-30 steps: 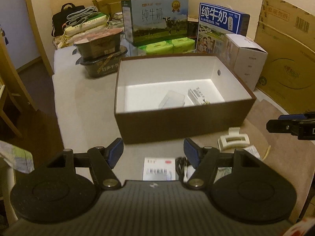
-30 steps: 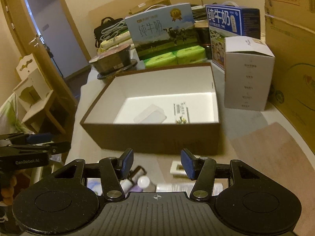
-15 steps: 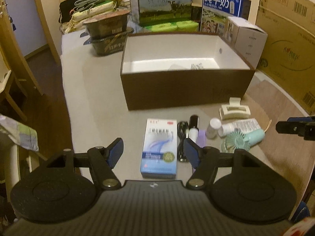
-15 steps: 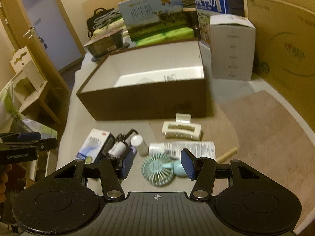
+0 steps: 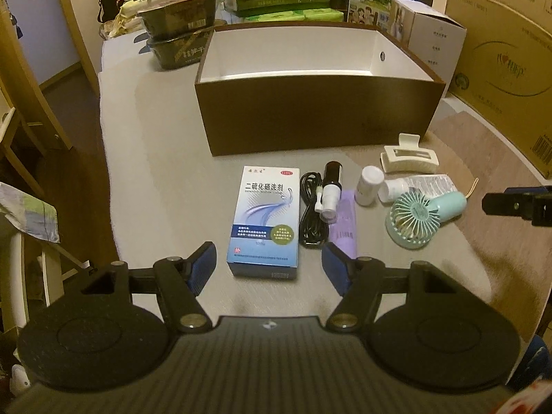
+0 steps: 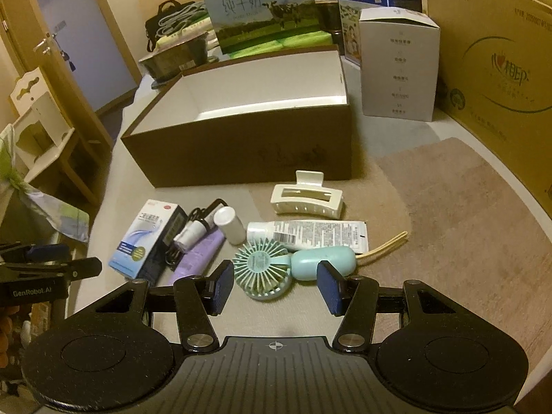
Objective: Organize rigid objects
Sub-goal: 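Grasp the blue-white medicine box with the left tool while the right grasps the mint fan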
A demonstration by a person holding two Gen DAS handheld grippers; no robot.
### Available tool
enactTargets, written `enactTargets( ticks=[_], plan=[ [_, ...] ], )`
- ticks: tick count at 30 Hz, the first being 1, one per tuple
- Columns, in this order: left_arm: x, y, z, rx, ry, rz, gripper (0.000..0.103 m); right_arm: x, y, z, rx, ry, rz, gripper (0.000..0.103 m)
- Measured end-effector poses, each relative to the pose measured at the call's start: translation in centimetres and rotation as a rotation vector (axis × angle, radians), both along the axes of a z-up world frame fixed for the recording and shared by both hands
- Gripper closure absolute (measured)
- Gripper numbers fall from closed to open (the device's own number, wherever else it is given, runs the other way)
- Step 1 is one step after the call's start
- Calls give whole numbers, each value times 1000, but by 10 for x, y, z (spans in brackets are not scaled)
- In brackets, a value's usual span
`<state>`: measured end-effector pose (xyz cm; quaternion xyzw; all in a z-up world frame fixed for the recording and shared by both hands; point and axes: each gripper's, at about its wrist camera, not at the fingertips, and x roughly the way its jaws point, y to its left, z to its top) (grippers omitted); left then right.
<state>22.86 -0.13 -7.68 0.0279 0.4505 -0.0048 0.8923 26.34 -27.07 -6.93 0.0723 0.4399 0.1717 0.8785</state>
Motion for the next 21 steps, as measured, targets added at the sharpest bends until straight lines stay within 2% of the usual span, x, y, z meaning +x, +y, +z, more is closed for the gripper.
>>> enactTargets(
  ticks=[15,17,19,21],
  plan=[
    [20,-1,-32,21,25,-10,36,40,-9,-41,-11,22,-28,52],
    [21,2,-35,19,27,-6,36,48,-9,-46,-8,23,-21,68],
    [23,4,-36,15,26,-4,36,58,-9,-52,-12,30,-27,76],
    [24,5,-36,15,22,-6,36,67,-11,-58,-10,32,-34,78]
  ],
)
